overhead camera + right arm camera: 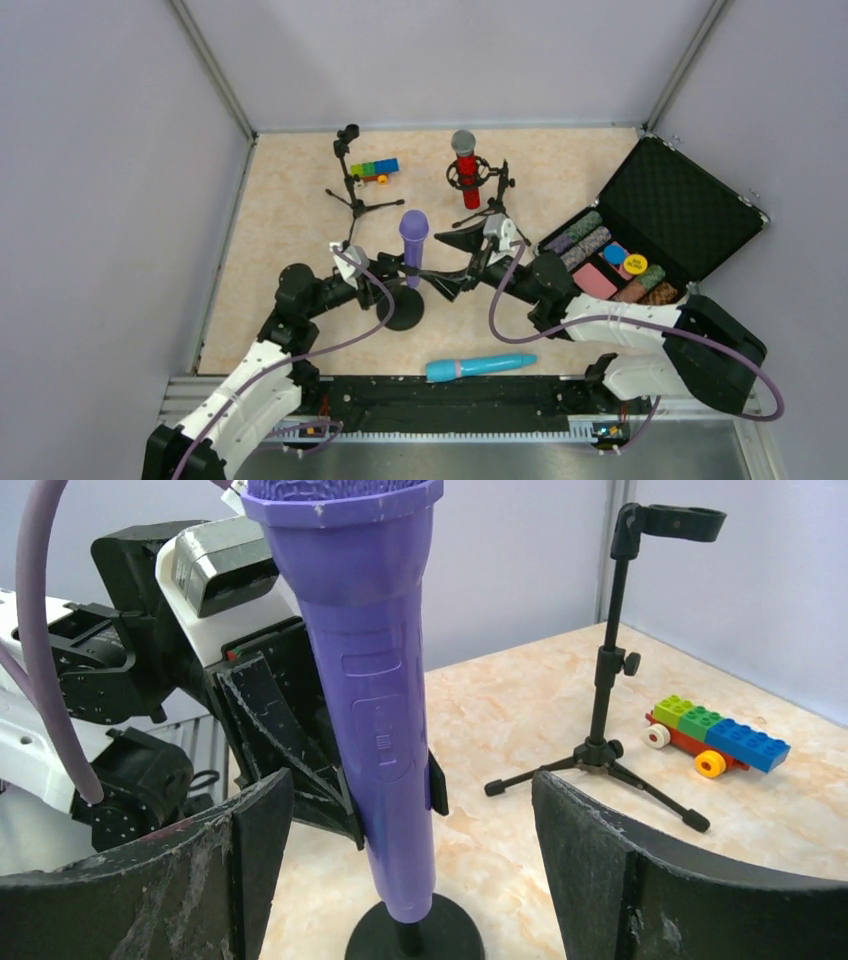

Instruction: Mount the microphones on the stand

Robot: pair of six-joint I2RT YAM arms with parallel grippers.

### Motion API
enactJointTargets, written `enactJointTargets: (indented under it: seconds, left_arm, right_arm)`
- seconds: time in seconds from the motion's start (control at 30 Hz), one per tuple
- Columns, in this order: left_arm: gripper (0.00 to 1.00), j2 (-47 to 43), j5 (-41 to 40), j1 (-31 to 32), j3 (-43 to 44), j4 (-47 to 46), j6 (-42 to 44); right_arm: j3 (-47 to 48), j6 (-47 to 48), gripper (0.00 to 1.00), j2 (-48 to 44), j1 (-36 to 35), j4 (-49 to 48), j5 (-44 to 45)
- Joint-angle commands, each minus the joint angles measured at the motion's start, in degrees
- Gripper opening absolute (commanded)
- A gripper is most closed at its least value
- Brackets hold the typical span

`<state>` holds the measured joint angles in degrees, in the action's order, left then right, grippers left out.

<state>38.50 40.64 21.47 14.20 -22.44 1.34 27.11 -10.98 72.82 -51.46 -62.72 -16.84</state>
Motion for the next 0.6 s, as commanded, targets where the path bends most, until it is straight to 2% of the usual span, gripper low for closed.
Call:
enactJointTargets:
  seconds: [0.0,0.23,0.57]
  left_arm:
    - [0.0,-2.0,-1.1,0.0,6.0,-3.5,-1.1]
    - [0.0,-1.4,0.0,0.1,11.6,-1.3,-0.4]
    - [0.0,2.0,2.4,1.9,19.6,-0.8,-0.7]
  right_arm:
    - [-1.0,3.8,0.86,-4.3,0.2,3.3,0.7]
    - [-2.6,6.2,0.87,-7.0,0.4,7.3,0.9]
    - [-2.5,7.0,0.87,-5.3,0.3,6.6,-1.9]
